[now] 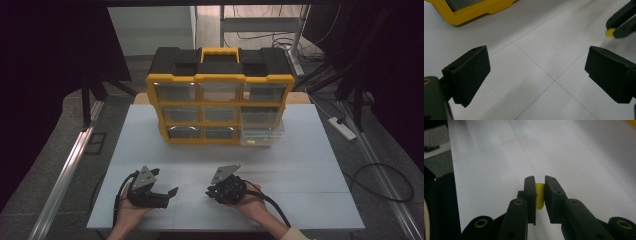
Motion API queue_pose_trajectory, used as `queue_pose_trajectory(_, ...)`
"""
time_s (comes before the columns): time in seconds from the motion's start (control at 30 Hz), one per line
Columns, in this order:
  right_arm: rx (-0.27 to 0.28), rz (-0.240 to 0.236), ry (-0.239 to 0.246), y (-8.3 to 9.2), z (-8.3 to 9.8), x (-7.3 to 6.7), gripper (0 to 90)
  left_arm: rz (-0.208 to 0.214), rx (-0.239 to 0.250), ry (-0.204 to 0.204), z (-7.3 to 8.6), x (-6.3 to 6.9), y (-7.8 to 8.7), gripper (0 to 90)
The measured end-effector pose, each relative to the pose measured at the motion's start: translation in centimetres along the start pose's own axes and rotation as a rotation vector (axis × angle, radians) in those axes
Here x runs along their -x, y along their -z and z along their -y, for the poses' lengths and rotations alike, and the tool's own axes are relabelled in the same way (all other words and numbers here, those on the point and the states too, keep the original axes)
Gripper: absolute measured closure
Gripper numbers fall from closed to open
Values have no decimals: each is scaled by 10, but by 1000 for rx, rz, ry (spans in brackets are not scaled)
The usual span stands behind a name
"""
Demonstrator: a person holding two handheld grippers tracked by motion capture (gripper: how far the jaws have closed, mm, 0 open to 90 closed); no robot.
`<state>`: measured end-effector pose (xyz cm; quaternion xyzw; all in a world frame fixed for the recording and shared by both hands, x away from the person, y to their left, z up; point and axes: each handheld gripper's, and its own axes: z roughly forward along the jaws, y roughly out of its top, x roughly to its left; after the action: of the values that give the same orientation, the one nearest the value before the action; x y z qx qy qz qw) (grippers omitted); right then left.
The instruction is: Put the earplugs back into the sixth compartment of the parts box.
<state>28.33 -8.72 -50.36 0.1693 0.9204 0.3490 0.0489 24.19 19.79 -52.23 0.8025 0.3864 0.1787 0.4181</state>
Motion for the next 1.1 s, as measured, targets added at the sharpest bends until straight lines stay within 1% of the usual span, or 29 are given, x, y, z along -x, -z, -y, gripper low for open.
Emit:
queue_pose_trajectory(0.13, 88, 9, -9, 14, -3, 4, 795, -1, 1, 1, 0, 0, 0, 58)
queue_pose_trajectory(0.23, 152, 18, -31, 26, -4, 7, 795, 0, 3, 1, 0, 0, 0, 59)
queue_pose_trajectory(0.4, 233, 40, -54, 44, -7, 13, 795, -2, 1, 1, 0, 0, 0, 60)
queue_pose_trajectory(0.5, 264, 47, -68, 53, -9, 16, 795, 0, 2, 2, 0, 0, 0, 60)
queue_pose_trajectory(0.83, 359, 93, -94, 84, -14, 25, 795, -2, 0, 1, 0, 0, 0, 60)
queue_pose_trajectory(1.1, 433, 144, -123, 115, -16, 36, 794, -4, -3, -3, 0, 0, -1, 61)
